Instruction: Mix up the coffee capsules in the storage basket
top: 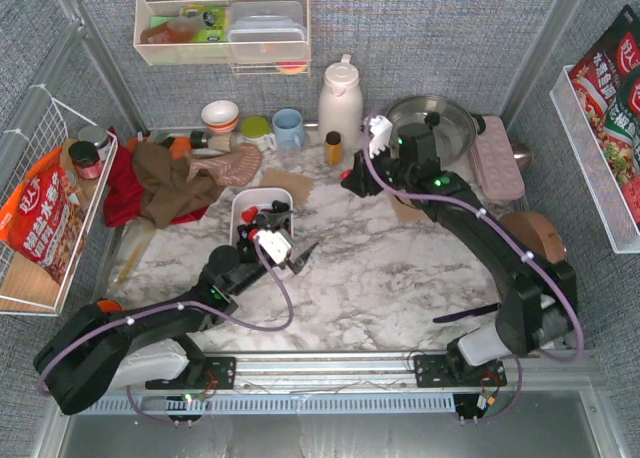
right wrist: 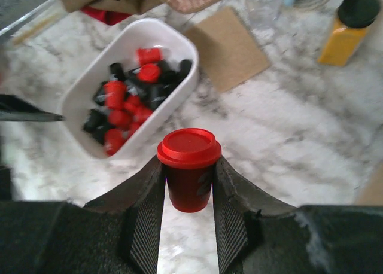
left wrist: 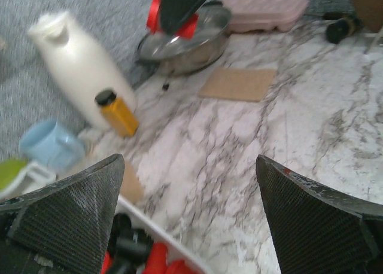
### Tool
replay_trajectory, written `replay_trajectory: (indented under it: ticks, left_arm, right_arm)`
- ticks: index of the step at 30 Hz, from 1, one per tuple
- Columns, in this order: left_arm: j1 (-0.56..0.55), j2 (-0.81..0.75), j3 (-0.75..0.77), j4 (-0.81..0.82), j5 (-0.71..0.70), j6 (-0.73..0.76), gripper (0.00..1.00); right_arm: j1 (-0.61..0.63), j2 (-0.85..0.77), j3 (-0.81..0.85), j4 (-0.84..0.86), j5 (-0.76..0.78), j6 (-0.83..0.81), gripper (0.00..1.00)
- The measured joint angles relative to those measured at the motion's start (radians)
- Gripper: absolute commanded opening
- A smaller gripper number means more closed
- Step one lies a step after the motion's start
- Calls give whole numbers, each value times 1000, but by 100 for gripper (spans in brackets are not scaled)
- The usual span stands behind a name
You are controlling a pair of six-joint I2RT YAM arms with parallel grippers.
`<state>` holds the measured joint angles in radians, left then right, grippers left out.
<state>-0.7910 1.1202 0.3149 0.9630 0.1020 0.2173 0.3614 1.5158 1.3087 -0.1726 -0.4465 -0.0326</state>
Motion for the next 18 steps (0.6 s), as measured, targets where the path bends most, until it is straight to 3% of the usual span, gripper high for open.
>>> replay_trajectory:
  ticks: [7, 18]
  left_arm:
    - [-108, 121, 13, 185, 29, 177, 99]
    - [-204, 274, 82, 384, 103, 229, 99]
  right_arm:
    - [76, -257, -233, 56, -16, 231, 32]
    - [192, -502, -464, 110, 47, 375, 32]
